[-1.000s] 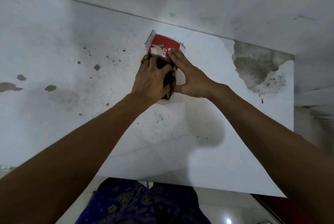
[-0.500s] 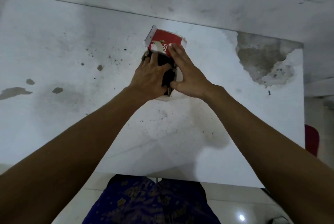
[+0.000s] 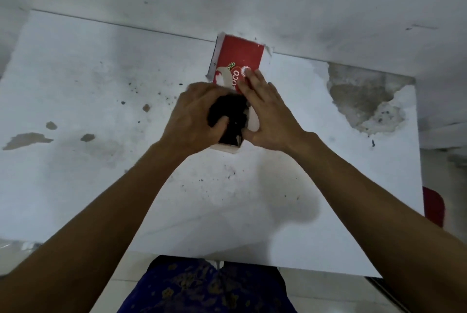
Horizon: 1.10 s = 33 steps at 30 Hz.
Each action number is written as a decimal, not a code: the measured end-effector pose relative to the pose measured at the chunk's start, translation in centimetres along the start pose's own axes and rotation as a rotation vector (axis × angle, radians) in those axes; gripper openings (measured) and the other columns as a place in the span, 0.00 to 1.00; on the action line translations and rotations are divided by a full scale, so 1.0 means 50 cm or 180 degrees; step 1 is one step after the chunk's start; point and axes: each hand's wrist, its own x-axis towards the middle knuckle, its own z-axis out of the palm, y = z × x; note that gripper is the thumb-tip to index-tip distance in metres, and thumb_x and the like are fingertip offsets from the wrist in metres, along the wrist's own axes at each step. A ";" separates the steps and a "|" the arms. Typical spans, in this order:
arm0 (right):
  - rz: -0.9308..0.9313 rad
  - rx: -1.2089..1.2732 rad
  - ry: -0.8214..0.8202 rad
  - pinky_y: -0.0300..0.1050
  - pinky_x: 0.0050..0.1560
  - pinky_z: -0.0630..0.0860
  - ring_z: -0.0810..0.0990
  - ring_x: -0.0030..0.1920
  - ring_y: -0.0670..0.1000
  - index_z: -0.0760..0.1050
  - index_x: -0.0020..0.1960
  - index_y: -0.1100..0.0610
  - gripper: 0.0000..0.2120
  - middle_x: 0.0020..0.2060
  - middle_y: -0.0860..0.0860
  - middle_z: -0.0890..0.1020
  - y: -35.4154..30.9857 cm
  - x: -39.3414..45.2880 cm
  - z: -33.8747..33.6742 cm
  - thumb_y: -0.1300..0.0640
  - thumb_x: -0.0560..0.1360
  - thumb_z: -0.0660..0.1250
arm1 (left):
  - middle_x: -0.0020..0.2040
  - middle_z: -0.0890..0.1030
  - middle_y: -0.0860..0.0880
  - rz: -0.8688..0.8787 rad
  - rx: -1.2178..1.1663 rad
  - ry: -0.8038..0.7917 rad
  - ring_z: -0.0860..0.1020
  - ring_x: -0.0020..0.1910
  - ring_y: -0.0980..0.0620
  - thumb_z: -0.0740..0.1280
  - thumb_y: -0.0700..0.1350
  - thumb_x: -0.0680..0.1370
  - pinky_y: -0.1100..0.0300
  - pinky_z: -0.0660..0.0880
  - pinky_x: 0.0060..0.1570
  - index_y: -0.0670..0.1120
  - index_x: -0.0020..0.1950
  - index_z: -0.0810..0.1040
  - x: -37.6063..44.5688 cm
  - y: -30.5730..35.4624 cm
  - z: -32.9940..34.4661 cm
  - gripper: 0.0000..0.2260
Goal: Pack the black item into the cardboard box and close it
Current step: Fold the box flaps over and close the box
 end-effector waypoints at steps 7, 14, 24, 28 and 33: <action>-0.1925 -0.1967 -0.0685 0.54 0.66 0.63 0.68 0.68 0.56 0.69 0.71 0.48 0.33 0.70 0.53 0.70 -0.069 0.050 -0.049 0.59 0.67 0.71 | 0.61 0.81 0.46 -0.1835 -0.1451 -0.0733 0.81 0.55 0.46 0.63 0.44 0.77 0.48 0.79 0.56 0.52 0.72 0.71 -0.078 -0.028 0.015 0.23; -0.2530 -0.2690 -0.1614 0.56 0.68 0.64 0.71 0.64 0.55 0.71 0.68 0.50 0.25 0.64 0.48 0.76 -0.137 0.117 -0.049 0.54 0.71 0.69 | 0.63 0.78 0.40 -0.1868 -0.1422 -0.0560 0.78 0.56 0.42 0.55 0.42 0.81 0.56 0.73 0.52 0.45 0.77 0.62 -0.107 -0.020 0.046 0.23; -0.2159 -0.2813 -0.2197 0.56 0.69 0.66 0.71 0.63 0.54 0.68 0.70 0.46 0.27 0.65 0.50 0.73 -0.164 0.140 -0.042 0.50 0.73 0.70 | 0.54 0.81 0.39 -0.1895 -0.1488 -0.0425 0.71 0.34 0.50 0.52 0.43 0.82 0.61 0.66 0.33 0.43 0.78 0.55 -0.115 0.006 0.050 0.24; -0.2105 -0.2435 -0.2145 0.47 0.61 0.69 0.71 0.61 0.52 0.72 0.68 0.46 0.17 0.62 0.49 0.74 -0.166 0.140 -0.038 0.49 0.80 0.62 | 0.50 0.80 0.39 -0.1897 -0.1470 -0.0454 0.67 0.30 0.54 0.52 0.43 0.82 0.65 0.60 0.27 0.42 0.78 0.55 -0.118 0.001 0.052 0.24; -0.1201 -0.1771 -0.1499 0.50 0.51 0.76 0.76 0.55 0.55 0.78 0.59 0.56 0.20 0.54 0.54 0.79 -0.158 0.140 -0.042 0.45 0.73 0.69 | 0.43 0.77 0.44 -0.1747 -0.1403 -0.0268 0.73 0.32 0.49 0.53 0.43 0.82 0.59 0.64 0.31 0.41 0.76 0.58 -0.125 0.009 0.065 0.22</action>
